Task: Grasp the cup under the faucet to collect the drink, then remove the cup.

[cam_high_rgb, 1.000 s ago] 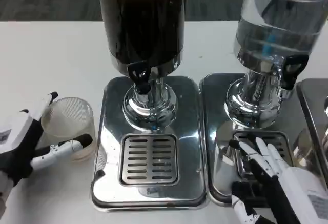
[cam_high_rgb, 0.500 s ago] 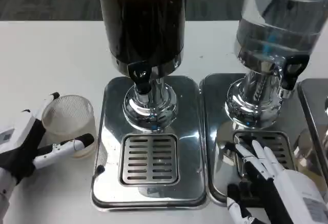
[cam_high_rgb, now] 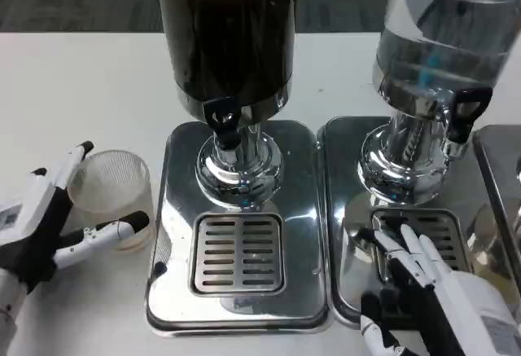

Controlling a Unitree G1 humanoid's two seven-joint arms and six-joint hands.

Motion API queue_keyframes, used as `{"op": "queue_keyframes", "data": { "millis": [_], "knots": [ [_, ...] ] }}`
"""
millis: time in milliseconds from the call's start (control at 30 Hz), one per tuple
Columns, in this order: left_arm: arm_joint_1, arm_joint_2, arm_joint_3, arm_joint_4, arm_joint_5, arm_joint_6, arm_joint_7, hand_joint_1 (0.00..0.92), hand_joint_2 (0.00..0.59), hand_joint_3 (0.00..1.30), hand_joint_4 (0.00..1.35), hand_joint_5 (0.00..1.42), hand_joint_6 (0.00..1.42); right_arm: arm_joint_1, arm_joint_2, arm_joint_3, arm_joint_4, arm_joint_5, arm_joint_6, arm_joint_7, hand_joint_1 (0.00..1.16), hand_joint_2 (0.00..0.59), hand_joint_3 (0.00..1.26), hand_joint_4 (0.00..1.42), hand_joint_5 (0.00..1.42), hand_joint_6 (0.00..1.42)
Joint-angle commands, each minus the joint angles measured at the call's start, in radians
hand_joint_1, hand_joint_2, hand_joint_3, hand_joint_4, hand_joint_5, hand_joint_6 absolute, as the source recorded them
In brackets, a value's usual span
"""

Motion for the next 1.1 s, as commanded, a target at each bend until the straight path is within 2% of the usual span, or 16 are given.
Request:
{"op": "queue_keyframes", "data": {
  "millis": [33,433,767,1100],
  "knots": [
    [-0.030,0.002,-0.018,0.048,0.005,-0.043,0.032,0.000,0.054,0.00,0.00,0.08,0.02,0.002,0.004,-0.002,-0.010,0.000,0.011,-0.008,0.58,0.561,0.14,0.00,0.00,0.09],
    [-0.068,-0.024,-0.060,0.139,0.002,-0.121,0.078,0.000,0.086,0.00,0.00,0.13,0.08,-0.001,0.008,0.001,-0.006,0.005,0.018,-0.010,0.58,0.561,0.14,0.00,0.00,0.09],
    [-0.097,-0.040,-0.080,0.201,-0.003,-0.171,0.114,0.009,0.142,0.00,0.00,0.23,0.17,-0.020,0.014,0.001,-0.001,0.010,0.021,-0.005,0.58,0.557,0.14,0.00,0.00,0.08],
    [-0.104,-0.066,-0.093,0.229,-0.010,-0.203,0.146,0.027,0.154,0.03,0.01,0.30,0.23,-0.031,0.011,-0.004,0.000,0.022,0.026,-0.001,0.56,0.564,0.14,0.03,0.00,0.08]
  ]
}}
